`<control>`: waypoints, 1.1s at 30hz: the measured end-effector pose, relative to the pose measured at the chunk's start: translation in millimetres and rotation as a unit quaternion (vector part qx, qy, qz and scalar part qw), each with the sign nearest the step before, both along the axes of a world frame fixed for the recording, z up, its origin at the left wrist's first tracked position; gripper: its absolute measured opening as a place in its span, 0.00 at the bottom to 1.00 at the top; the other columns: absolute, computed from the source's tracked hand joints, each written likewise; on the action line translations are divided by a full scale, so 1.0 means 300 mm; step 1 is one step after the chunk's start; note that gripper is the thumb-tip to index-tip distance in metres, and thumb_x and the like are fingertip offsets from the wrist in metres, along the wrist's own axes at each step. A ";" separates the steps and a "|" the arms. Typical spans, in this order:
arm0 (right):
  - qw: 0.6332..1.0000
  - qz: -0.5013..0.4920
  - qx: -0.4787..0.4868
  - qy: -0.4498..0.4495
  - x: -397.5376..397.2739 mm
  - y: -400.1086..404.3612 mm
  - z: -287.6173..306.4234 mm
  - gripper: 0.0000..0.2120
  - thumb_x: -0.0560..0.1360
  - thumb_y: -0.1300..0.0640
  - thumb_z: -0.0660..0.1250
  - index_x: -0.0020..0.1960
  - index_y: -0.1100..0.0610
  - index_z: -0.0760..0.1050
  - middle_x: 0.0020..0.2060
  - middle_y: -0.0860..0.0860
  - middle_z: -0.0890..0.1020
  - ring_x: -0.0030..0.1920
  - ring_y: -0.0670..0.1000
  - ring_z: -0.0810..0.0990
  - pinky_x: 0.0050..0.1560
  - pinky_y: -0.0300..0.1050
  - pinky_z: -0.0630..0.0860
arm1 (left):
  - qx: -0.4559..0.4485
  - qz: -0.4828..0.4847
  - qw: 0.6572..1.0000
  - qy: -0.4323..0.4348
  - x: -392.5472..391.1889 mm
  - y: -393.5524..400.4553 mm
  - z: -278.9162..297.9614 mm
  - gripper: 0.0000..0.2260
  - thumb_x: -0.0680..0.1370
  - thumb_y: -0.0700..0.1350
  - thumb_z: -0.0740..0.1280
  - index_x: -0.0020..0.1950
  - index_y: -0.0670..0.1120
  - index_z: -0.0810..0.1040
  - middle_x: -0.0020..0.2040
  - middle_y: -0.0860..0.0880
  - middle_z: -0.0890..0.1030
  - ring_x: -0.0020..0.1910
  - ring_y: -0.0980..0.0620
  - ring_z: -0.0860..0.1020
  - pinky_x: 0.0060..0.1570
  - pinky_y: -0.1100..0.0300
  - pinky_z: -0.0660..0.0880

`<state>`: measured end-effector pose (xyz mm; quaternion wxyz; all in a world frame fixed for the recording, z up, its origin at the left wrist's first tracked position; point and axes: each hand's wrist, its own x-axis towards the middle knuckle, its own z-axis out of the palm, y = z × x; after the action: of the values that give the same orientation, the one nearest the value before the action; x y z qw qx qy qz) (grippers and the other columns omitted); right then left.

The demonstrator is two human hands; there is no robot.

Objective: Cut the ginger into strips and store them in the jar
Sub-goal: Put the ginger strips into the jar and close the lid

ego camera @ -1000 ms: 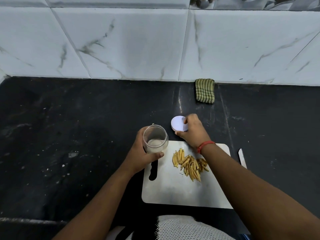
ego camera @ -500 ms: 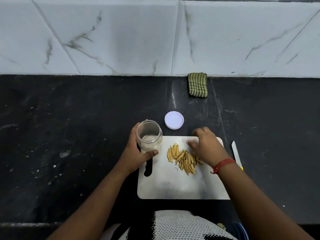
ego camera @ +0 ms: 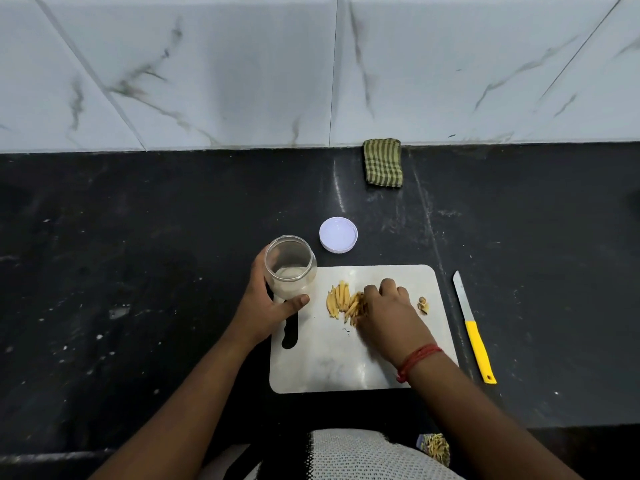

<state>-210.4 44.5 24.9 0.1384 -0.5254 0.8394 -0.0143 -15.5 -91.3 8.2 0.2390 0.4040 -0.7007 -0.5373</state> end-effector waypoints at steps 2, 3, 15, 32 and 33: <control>1.000 0.004 -0.005 -0.009 0.002 -0.008 -0.006 0.12 0.72 0.64 0.62 0.56 0.56 0.71 0.52 0.54 0.70 0.50 0.55 0.70 0.48 0.46 0.72 | -0.001 -0.001 1.000 0.000 -0.002 0.001 0.000 0.44 0.69 0.54 0.80 0.79 0.54 0.60 0.74 0.58 0.69 0.72 0.60 0.69 0.67 0.69 0.68; 1.000 0.004 -0.008 -0.013 0.000 -0.011 -0.006 0.12 0.73 0.65 0.61 0.55 0.56 0.71 0.52 0.54 0.70 0.50 0.56 0.71 0.48 0.46 0.72 | -0.002 -0.002 1.000 -0.001 -0.001 0.001 -0.001 0.44 0.69 0.54 0.80 0.79 0.54 0.60 0.74 0.58 0.69 0.72 0.60 0.69 0.66 0.70 0.68; 0.997 -0.023 -0.032 -0.068 -0.071 -0.036 0.032 0.05 0.73 0.59 0.65 0.48 0.57 0.77 0.43 0.53 0.77 0.45 0.57 0.78 0.40 0.43 0.71 | 0.001 0.004 1.000 -0.017 0.009 0.010 0.004 0.46 0.66 0.61 0.78 0.79 0.56 0.59 0.74 0.59 0.69 0.72 0.59 0.69 0.70 0.59 0.69; 0.951 0.043 -0.137 -0.275 0.079 -0.375 0.396 0.06 0.74 0.54 0.69 0.51 0.51 0.80 0.42 0.46 0.82 0.43 0.45 0.81 0.44 0.39 0.79 | -0.007 0.045 0.999 -0.021 0.002 0.017 -0.007 0.49 0.71 0.53 0.80 0.80 0.62 0.48 0.81 0.55 0.59 0.77 0.55 0.62 0.72 0.56 0.66; 0.962 0.077 -0.121 -0.232 0.103 -0.397 0.390 0.07 0.75 0.55 0.68 0.52 0.52 0.80 0.44 0.48 0.82 0.44 0.47 0.80 0.46 0.42 0.79 | -0.010 0.048 0.999 -0.019 -0.001 0.016 -0.007 0.48 0.71 0.53 0.80 0.79 0.63 0.49 0.80 0.56 0.59 0.77 0.56 0.62 0.70 0.60 0.66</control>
<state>-179.4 -74.6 142.1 0.2655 -0.5838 0.7329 -0.2270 -15.6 -86.5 6.0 0.2549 0.4447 -0.6905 -0.5103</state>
